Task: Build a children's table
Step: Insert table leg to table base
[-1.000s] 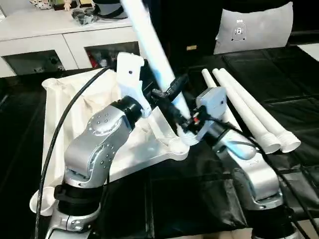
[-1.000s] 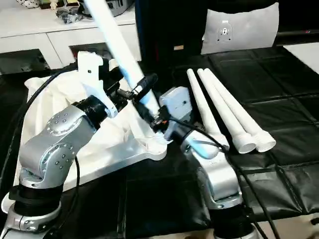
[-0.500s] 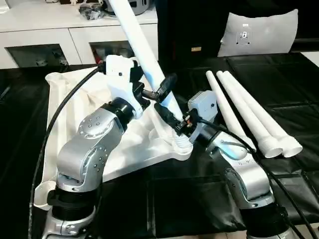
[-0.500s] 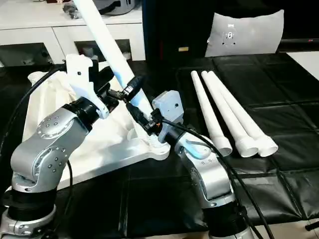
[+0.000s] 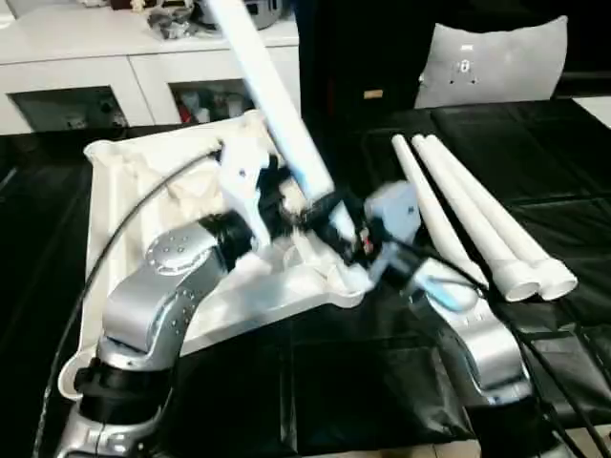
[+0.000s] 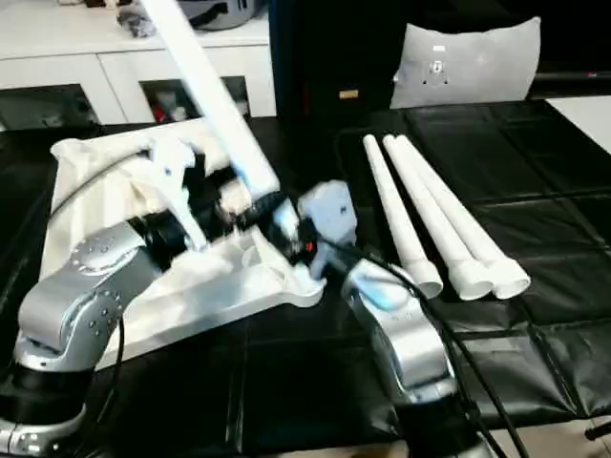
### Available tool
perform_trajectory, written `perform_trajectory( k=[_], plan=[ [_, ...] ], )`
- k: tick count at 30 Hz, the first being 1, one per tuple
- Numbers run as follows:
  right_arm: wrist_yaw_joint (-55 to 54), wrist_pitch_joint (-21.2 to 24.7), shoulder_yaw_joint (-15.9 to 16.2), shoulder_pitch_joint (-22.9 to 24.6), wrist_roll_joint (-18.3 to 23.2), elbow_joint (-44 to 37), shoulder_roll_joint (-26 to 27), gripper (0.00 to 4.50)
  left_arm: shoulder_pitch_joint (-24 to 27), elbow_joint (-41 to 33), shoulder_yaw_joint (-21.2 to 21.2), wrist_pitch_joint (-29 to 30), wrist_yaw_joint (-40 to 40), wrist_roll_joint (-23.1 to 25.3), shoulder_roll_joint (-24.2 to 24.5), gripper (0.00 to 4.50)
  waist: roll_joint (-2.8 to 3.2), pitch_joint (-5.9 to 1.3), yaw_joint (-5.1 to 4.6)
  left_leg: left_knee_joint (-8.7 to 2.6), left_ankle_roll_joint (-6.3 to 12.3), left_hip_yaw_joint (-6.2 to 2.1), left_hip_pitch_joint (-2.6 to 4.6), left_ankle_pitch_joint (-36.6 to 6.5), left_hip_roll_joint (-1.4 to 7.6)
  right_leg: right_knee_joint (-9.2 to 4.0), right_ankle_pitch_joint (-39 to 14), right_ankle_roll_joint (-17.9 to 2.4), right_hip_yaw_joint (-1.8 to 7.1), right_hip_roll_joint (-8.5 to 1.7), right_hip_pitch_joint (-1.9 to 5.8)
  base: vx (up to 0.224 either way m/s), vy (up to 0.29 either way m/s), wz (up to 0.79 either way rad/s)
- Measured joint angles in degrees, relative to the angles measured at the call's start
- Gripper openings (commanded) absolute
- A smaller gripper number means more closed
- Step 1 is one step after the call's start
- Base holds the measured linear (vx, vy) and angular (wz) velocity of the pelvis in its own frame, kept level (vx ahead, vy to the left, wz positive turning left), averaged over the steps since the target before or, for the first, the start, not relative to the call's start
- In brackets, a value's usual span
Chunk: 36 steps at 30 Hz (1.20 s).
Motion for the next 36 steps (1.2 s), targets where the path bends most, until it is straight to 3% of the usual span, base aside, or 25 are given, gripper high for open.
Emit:
perform_trajectory(
  k=[5,6,13,18,27,36],
  plan=[
    [0.58,-1.2,0.01,0.22,0.32,-0.2,-0.44,1.85,-0.61,1.78,2.39,0.0,-1.67,-3.64,-1.02,3.21,0.34,0.01,-0.06,-0.01,-0.01,0.0,0.05,0.0,0.0,0.04,0.01,-0.02,0.0,0.0,0.01,0.0,0.0,0.0],
    [0.67,-1.26,0.01,0.36,0.31,-0.2,-0.43,1.85,-0.73,2.04,3.05,0.0,-1.62,-4.25,-1.65,2.95,0.35,0.01,-0.05,-0.01,-0.01,0.0,0.05,0.0,0.0,0.04,0.01,-0.02,0.0,0.0,0.01,0.0,0.0,0.0],
    [0.47,-2.06,0.02,0.78,0.27,-0.06,-0.39,1.85,-1.39,2.74,6.98,1.35,0.8,-8.32,-4.67,2.45,0.43,0.04,-0.02,-0.01,0.0,0.0,0.03,0.0,0.0,0.01,0.01,-0.02,0.0,0.0,0.01,0.0,0.0,0.0],
    [0.12,-2.46,0.02,0.78,0.13,0.25,-0.29,1.85,-1.54,2.72,7.47,2.29,2.35,-10.17,-5.61,2.13,0.47,0.06,-0.01,-0.01,0.0,0.0,0.03,0.0,0.0,0.01,0.01,-0.02,0.0,0.0,0.0,0.0,0.0,0.0],
    [0.05,-2.54,0.13,0.78,-0.41,0.82,-0.18,1.85,-1.2,2.05,6.89,2.52,2.47,-10.27,-5.54,1.89,0.57,0.05,-0.04,-0.01,0.0,0.0,0.02,0.0,0.01,0.0,0.01,-0.02,0.0,0.0,0.0,0.0,0.0,0.0],
    [-1.43,-1.79,-1.15,-0.29,-0.29,0.86,-0.06,1.85,-5.91,5.8,10.99,9.21,10.55,-16.25,-9.71,1.81,0.58,0.06,-0.06,0.0,0.0,0.01,0.02,0.0,0.0,0.01,0.04,-0.06,0.01,0.0,0.01,0.0,0.0,0.0]
  ],
)
